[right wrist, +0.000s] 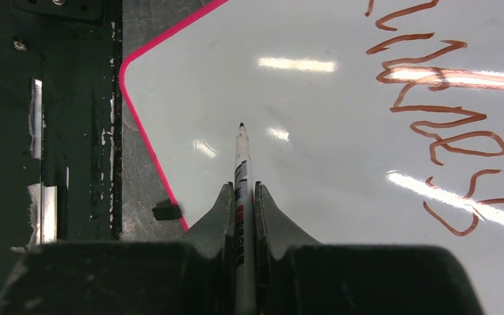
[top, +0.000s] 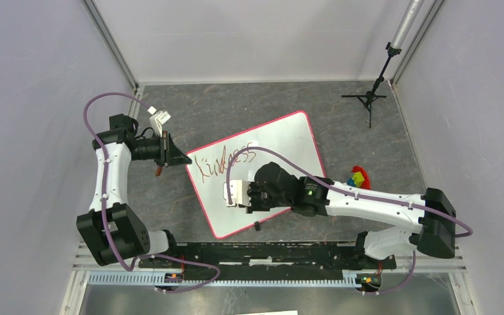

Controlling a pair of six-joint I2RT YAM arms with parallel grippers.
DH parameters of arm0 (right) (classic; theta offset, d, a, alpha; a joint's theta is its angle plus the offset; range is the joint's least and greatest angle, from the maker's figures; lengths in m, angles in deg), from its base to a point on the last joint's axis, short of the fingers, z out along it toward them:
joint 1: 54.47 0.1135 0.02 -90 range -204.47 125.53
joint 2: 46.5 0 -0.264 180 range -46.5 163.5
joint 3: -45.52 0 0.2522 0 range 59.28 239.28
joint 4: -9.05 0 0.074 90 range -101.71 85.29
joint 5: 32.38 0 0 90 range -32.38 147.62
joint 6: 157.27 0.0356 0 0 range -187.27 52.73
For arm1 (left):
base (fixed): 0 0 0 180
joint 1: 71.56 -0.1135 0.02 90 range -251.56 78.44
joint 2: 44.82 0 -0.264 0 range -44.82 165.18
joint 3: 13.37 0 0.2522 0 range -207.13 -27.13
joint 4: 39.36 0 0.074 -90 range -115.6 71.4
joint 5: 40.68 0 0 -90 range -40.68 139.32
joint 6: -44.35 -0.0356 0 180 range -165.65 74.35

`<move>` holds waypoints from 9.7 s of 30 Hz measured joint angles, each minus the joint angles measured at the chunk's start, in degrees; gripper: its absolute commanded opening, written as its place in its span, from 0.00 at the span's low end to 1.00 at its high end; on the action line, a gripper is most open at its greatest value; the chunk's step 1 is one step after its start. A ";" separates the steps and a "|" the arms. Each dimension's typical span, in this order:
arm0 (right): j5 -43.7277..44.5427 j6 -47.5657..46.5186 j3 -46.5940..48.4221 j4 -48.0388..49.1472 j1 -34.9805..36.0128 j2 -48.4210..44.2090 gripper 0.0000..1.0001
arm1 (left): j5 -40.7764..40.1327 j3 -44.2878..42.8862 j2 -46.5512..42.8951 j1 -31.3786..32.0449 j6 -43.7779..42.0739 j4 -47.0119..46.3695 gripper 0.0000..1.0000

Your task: Write a sentence on the whiteboard

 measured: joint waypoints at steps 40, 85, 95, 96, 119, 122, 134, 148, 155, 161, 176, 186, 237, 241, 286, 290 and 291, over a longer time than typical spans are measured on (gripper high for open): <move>9.18 0.09 5.35 3.30 7.96 11.65 0.00 | 0.04 0.00 0.35 0.00 0.00 -0.02 0.15; 11.28 0.74 1.18 4.74 5.33 8.85 0.00 | -0.07 0.61 0.24 -0.02 0.31 -1.16 0.15; 11.21 0.70 3.37 4.50 2.51 8.79 0.00 | -0.11 0.66 0.24 -0.02 0.31 -1.38 0.15; 11.17 0.70 3.34 4.50 2.51 8.79 0.00 | -0.11 0.66 0.24 -0.02 0.31 -1.38 0.15; 8.52 0.74 1.99 2.43 1.18 7.50 0.00 | -0.13 0.68 0.24 0.00 0.31 -1.49 0.15; 8.22 0.76 2.54 2.78 0.02 7.32 0.00 | -0.15 0.68 0.24 0.00 0.31 -1.53 0.15; 6.32 0.94 -1.33 2.14 -0.55 4.59 0.00 | -0.15 0.68 0.31 0.02 0.31 -1.53 0.15; 4.98 1.01 -1.81 0.57 -0.46 3.82 0.00 | -0.13 0.68 0.31 0.02 0.33 -1.44 0.15; 5.90 1.31 -0.96 0.83 -1.75 3.54 0.00 | -0.15 0.68 0.31 0.07 0.33 -1.44 0.15; 6.51 1.33 -0.70 1.11 -1.97 3.56 0.00 | -0.15 0.68 0.31 0.07 0.33 -1.44 0.15; 5.31 1.33 -1.97 0.98 -4.13 1.88 0.00 | -0.39 0.68 0.31 0.17 0.33 -1.53 0.15; 2.84 1.16 -3.54 0.20 -2.29 2.01 0.00 | -0.42 0.68 0.31 0.17 0.35 -1.53 0.15; 3.48 -0.94 -3.52 -4.90 -4.94 -2.05 0.00 | -0.76 0.68 0.31 0.31 0.37 -1.62 0.15; 4.35 0.07 -2.73 -3.37 -6.95 -2.62 0.00 | -0.76 0.68 0.31 0.31 0.37 -1.62 0.15; 4.57 -1.49 -3.19 -5.57 -6.86 -3.02 0.00 | -0.90 0.68 0.31 0.39 0.39 -1.64 0.15; 4.48 -1.49 -3.19 -5.22 -6.86 -2.95 0.00 | -0.92 0.68 0.28 0.39 0.39 -1.64 0.15; 4.39 -1.49 -3.19 -5.07 -6.86 -2.89 0.00 | -0.92 0.68 0.28 0.39 0.39 -1.64 0.15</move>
